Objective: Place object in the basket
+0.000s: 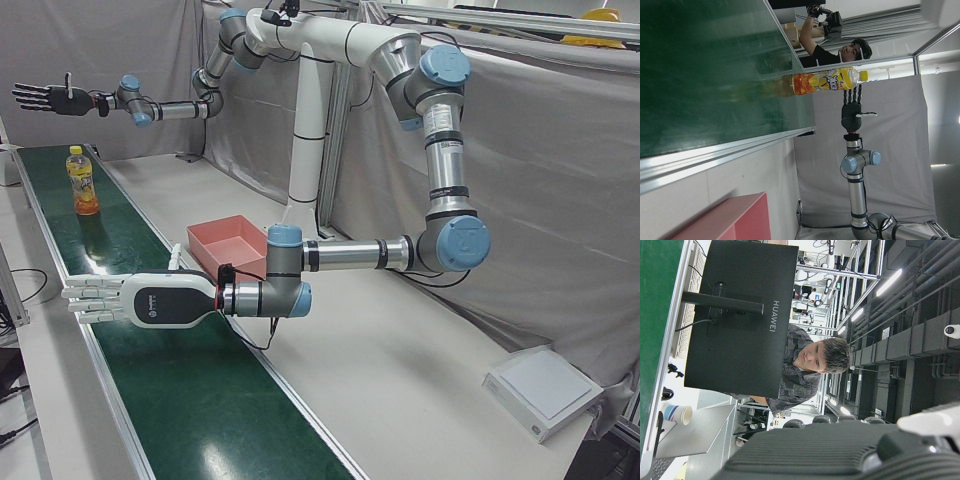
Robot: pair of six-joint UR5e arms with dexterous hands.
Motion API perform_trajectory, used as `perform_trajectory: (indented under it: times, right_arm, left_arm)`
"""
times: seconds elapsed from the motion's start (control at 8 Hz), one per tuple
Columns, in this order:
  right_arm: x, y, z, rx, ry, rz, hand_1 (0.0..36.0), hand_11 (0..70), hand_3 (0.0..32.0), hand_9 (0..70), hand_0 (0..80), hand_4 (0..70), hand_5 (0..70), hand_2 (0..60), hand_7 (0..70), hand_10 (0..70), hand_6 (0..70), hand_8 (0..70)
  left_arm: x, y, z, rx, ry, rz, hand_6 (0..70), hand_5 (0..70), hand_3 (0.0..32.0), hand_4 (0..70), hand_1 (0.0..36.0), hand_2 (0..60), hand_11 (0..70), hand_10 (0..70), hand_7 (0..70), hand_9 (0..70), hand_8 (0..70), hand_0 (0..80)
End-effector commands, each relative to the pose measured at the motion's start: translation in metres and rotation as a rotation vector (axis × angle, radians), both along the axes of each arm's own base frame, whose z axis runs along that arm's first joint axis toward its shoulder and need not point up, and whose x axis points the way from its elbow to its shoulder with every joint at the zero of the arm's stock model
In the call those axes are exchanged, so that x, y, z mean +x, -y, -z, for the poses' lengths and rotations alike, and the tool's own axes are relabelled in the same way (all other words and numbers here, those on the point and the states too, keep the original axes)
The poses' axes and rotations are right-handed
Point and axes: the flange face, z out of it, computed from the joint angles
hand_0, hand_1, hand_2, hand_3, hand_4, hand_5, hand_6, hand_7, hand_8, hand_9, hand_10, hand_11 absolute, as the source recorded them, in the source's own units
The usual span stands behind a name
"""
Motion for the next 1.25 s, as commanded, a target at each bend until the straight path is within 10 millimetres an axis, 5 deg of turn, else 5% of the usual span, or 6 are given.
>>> perform_trajectory:
  times: [0.0,0.25,0.5,0.62,1.12]
  right_arm:
    - [0.000,0.000,0.000,0.000,0.000,0.000,0.0,0.0,0.0,0.0,0.0,0.0,0.0,0.0,0.0,0.0,0.0,0.0]
    - [0.000,0.000,0.000,0.000,0.001,0.000,0.0,0.0,0.0,0.0,0.0,0.0,0.0,0.0,0.0,0.0,0.0,0.0]
    - [0.000,0.000,0.000,0.000,0.000,0.000,0.0,0.0,0.0,0.0,0.0,0.0,0.0,0.0,0.0,0.0,0.0,0.0]
    - [0.000,0.000,0.000,0.000,0.000,0.000,0.0,0.0,0.0,0.0,0.0,0.0,0.0,0.0,0.0,0.0,0.0,0.0]
    - [0.000,0.000,0.000,0.000,0.000,0.000,0.0,0.0,0.0,0.0,0.0,0.0,0.0,0.0,0.0,0.0,0.0,0.0]
  left_arm:
    - [0.000,0.000,0.000,0.001,0.001,0.001,0.0,0.0,1.4,0.0,10.0,0.0,0.0,0.0,0.0,0.0,0.0,58.9]
    - [0.001,0.001,0.004,0.000,0.003,0.001,0.0,0.0,1.0,0.0,10.0,0.0,0.0,0.0,0.0,0.0,0.0,59.0]
    - [0.049,-0.009,0.012,-0.015,-0.003,-0.023,0.0,0.0,0.8,0.0,10.2,0.0,0.0,0.0,0.0,0.0,0.0,59.1]
    - [0.057,-0.006,0.025,-0.007,-0.003,-0.031,0.0,0.1,0.8,0.0,10.5,0.0,0.0,0.0,0.0,0.0,0.0,59.8]
    - [0.055,-0.005,0.027,0.004,0.025,-0.014,0.0,0.0,1.4,0.0,10.8,0.0,0.0,0.0,0.0,0.0,0.0,60.1]
